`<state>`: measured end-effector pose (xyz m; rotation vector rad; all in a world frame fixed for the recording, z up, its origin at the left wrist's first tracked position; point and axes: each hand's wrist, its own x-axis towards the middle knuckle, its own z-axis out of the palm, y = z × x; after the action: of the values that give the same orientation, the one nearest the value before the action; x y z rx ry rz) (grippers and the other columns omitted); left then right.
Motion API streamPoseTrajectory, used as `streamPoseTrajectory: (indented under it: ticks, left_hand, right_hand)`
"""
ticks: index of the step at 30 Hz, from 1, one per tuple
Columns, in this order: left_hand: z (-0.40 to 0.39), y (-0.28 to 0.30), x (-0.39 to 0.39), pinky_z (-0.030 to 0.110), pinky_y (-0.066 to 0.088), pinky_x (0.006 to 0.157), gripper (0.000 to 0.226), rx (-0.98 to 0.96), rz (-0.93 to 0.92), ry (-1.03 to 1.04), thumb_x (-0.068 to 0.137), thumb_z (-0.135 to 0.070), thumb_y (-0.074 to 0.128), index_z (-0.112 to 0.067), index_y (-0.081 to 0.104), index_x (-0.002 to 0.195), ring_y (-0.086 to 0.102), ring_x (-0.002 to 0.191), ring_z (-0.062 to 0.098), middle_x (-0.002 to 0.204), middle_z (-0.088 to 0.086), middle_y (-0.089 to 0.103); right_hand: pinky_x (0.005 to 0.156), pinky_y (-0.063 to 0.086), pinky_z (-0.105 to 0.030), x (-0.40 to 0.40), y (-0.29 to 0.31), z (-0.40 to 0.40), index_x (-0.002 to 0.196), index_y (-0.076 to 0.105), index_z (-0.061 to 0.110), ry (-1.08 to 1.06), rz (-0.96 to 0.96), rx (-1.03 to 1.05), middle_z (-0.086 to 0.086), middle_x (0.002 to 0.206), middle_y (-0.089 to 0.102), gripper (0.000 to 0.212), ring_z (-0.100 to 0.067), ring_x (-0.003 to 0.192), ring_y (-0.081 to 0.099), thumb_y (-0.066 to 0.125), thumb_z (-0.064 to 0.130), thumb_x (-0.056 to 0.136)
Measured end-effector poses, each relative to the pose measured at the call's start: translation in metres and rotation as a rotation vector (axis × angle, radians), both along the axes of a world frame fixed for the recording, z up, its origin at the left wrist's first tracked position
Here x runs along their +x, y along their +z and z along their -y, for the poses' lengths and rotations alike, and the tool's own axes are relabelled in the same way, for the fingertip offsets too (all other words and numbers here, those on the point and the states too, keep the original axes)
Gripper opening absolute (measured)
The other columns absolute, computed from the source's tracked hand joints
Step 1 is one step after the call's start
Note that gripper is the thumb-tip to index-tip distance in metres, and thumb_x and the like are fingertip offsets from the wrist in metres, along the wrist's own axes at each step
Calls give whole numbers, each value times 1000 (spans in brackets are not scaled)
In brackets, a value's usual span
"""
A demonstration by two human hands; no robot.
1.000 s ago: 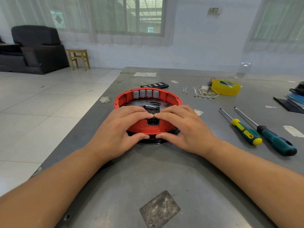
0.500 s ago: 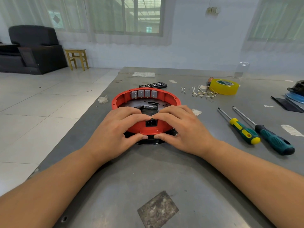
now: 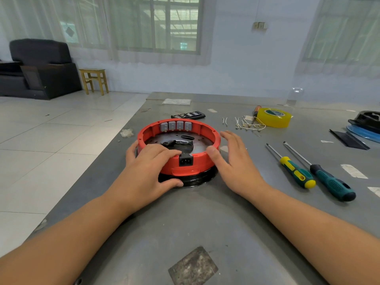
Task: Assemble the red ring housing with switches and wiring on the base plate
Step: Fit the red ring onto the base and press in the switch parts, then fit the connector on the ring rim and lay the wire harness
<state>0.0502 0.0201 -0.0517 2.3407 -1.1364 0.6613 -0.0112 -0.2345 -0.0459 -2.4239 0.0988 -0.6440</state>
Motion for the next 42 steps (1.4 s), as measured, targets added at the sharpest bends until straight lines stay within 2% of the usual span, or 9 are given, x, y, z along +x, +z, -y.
streamPoseTrajectory:
  ticks: [8,13,17,19,22,27,35,39,42]
  left_hand:
    - [4,1,0,71,38,113,60,-30,222,5,72,-46,89,-14,70,118,56,107,23,104,0,67]
    - [6,0,1,72,26,120,43,-10,433,54,86,-46,75,-13,66,112,55,106,26,96,3,62]
    - [14,4,-5,66,18,126,62,-83,367,79,75,-38,91,-12,63,124,48,137,34,129,11,61]
    - [21,2,-12,53,9,130,97,-294,134,67,64,-41,98,-22,46,144,20,156,33,162,9,31]
    - [28,2,-20,40,18,126,130,-724,-400,66,57,-59,97,-45,15,157,12,158,10,168,-20,5]
    - [39,4,-8,50,53,107,102,-1229,-1290,-259,77,-34,91,-41,28,156,72,118,29,145,5,64]
    - [60,14,15,52,63,90,61,-1416,-1401,-200,92,-16,78,-4,50,145,77,102,38,134,22,67]
    - [72,15,24,51,64,90,57,-1473,-1364,-163,93,-13,78,-5,49,142,76,106,37,134,19,67]
    - [73,12,30,53,62,92,58,-1498,-1319,-172,92,-9,78,-10,45,140,75,105,43,130,19,69]
  right_hand:
    - [115,39,-37,-2,8,-4,157,34,20,-36,-135,541,3,155,49,108,-19,136,55,50,90,76]
    - [84,63,-36,-3,4,-16,132,53,22,258,-80,1076,0,116,77,53,-27,106,75,78,39,89]
    - [88,62,-46,3,4,-16,134,49,21,267,0,1253,-9,110,78,55,-36,102,75,80,21,88]
    - [88,62,-48,7,2,-16,134,48,23,238,65,1276,-13,113,76,58,-36,102,75,82,17,87]
    - [90,61,-51,13,1,-12,133,48,29,228,138,1281,-13,114,73,67,-35,102,74,85,18,79]
    - [90,61,-49,26,2,-9,134,49,29,282,188,1253,-8,109,74,70,-32,98,73,84,16,75]
    - [88,61,-41,46,7,-3,137,49,35,286,136,1113,-11,129,68,67,-27,105,73,82,23,80]
    - [104,53,-43,53,7,8,139,55,40,134,52,665,13,128,69,60,-12,118,66,55,70,87]
    - [107,45,-35,60,-4,29,137,60,22,-128,20,176,2,135,65,58,-16,123,60,44,59,96]
